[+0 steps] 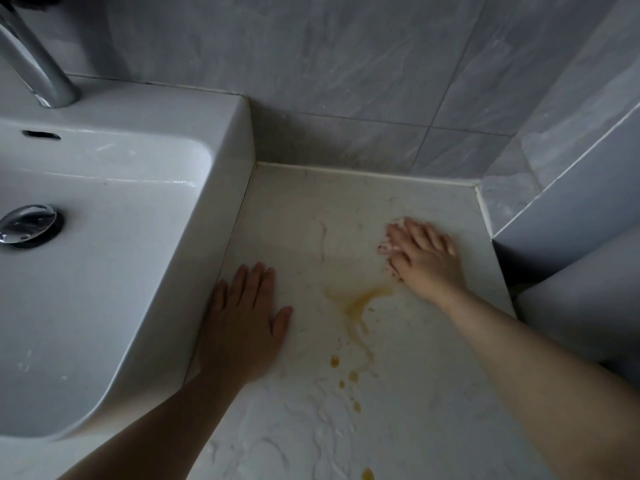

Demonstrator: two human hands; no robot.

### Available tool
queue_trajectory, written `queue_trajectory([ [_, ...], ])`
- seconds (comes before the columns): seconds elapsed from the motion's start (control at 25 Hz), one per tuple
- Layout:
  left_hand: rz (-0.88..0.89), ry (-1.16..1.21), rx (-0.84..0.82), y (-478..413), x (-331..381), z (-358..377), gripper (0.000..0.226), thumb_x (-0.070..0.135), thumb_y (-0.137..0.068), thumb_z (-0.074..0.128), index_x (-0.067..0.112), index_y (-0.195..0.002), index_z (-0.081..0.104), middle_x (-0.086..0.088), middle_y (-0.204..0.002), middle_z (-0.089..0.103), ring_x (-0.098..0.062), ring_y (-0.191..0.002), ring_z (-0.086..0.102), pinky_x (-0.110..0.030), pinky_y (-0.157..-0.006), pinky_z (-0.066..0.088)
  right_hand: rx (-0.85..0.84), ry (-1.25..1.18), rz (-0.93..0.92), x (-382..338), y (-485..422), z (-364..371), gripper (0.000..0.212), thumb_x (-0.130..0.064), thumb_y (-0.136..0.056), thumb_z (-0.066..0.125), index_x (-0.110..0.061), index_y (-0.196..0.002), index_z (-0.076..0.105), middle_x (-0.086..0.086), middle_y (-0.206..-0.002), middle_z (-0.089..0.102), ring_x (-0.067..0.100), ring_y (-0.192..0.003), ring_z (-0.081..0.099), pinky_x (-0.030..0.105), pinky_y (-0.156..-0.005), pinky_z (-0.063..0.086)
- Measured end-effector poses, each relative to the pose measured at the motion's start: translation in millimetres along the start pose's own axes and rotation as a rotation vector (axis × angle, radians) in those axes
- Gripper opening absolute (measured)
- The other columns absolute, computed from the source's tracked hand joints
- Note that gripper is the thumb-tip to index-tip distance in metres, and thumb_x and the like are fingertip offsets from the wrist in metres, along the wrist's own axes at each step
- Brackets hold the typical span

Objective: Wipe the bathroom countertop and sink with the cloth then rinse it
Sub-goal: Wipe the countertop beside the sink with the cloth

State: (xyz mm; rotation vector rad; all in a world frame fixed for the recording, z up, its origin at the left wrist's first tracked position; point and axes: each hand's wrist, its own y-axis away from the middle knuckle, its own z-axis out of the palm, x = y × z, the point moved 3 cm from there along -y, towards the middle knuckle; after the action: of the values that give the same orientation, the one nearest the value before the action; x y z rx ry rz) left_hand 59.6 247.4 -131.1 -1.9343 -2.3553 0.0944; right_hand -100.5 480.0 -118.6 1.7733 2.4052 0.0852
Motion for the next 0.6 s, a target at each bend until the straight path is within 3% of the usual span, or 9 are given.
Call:
queue_trajectory([
  [0.16, -0.011, 0.031, 0.021, 0.1, -0.1, -0.7, 0.065, 0.046, -0.089, 0.026, 0.004, -0.133, 0.048, -0.014, -0.137, 0.051, -0.032, -0.127, 0.047, -0.051, -0.103, 0.037, -0.053, -0.055, 0.26, -15.7, -16.5, -0.6, 0.053, -0.049, -0.097, 0.025, -0.042, -0.148, 0.014, -0.005, -0.161, 0.001, 0.027, -0.147, -0.002, 0.049, -0.116, -0.002],
  [0.36, -0.188, 0.168, 0.11, 4.8, -2.1, -1.4, 0.061, 0.039, -0.085, 0.034, -0.006, -0.121, 0.056, -0.024, -0.122, 0.059, -0.037, -0.114, 0.056, -0.046, -0.098, 0.042, -0.103, -0.11, -0.046, -125.4, -27.4, 8.7, 0.055, -0.048, -0.097, 0.024, -0.039, -0.15, 0.009, -0.003, -0.161, -0.004, 0.028, -0.147, -0.009, 0.05, -0.115, -0.009],
  [0.52, -0.034, 0.136, 0.193, 13.2, -11.9, -3.0, 0.051, 0.024, -0.086, 0.035, -0.01, -0.115, 0.059, -0.027, -0.116, 0.062, -0.038, -0.107, 0.061, -0.039, -0.1, 0.036, -0.104, -0.033, -0.347, -147.0, 6.0, 12.1, 0.052, -0.045, -0.1, 0.024, -0.042, -0.149, 0.009, -0.007, -0.161, -0.001, 0.022, -0.147, -0.006, 0.045, -0.116, -0.008],
  [0.6, 0.034, 0.097, 0.212, 18.9, -14.4, -4.9, 0.049, 0.022, -0.087, 0.035, -0.01, -0.116, 0.059, -0.027, -0.118, 0.06, -0.038, -0.108, 0.06, -0.038, -0.1, 0.03, -0.072, -0.011, -0.307, -118.6, 5.5, 9.8, 0.052, -0.045, -0.1, 0.025, -0.041, -0.149, 0.012, -0.008, -0.161, 0.003, 0.02, -0.147, -0.002, 0.042, -0.117, -0.004],
])
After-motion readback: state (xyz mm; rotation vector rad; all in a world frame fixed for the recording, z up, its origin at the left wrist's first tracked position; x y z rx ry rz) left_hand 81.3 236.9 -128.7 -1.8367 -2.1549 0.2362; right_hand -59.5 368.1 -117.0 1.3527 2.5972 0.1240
